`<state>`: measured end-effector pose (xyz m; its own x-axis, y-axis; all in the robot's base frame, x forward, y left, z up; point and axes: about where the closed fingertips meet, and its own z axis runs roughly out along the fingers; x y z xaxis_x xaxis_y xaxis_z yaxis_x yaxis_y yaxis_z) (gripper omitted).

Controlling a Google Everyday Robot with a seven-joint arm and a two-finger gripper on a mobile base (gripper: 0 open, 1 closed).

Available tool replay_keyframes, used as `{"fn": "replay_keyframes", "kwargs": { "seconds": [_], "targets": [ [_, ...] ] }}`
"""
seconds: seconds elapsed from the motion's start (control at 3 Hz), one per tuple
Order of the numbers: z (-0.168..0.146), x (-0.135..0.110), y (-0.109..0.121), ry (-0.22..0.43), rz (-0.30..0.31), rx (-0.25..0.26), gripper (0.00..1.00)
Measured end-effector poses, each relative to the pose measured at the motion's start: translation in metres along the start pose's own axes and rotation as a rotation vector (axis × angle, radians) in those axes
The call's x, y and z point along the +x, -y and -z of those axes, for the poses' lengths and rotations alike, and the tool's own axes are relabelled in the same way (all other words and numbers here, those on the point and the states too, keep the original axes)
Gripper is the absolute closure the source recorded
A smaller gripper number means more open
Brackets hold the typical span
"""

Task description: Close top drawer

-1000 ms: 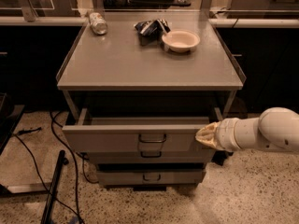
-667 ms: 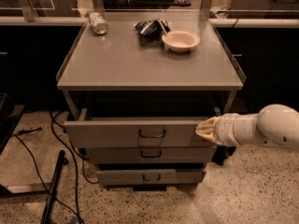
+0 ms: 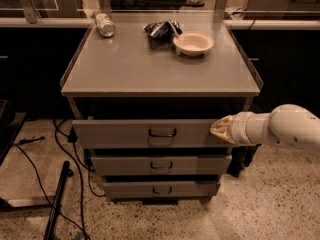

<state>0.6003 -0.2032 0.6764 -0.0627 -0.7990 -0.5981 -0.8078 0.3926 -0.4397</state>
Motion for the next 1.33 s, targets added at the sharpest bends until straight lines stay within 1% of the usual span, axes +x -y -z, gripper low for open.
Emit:
{"fn": "replay_keyframes", "kwargs": {
  "seconds": [0.33,0.67,1.0,1.33],
  "targets": [
    [-0.013,0.006,0.012,-0.024,-0.014,0.015,1.00],
    [-0.020,0.010,0.018,-0.037,-0.027,0.026,1.00],
    [-0.020,0.010,0.018,-0.037,-0.027,0.026,1.00],
    [-0.005,0.001,-0.009,-0.040,0.028,-0.061,1.00]
  ]
}}
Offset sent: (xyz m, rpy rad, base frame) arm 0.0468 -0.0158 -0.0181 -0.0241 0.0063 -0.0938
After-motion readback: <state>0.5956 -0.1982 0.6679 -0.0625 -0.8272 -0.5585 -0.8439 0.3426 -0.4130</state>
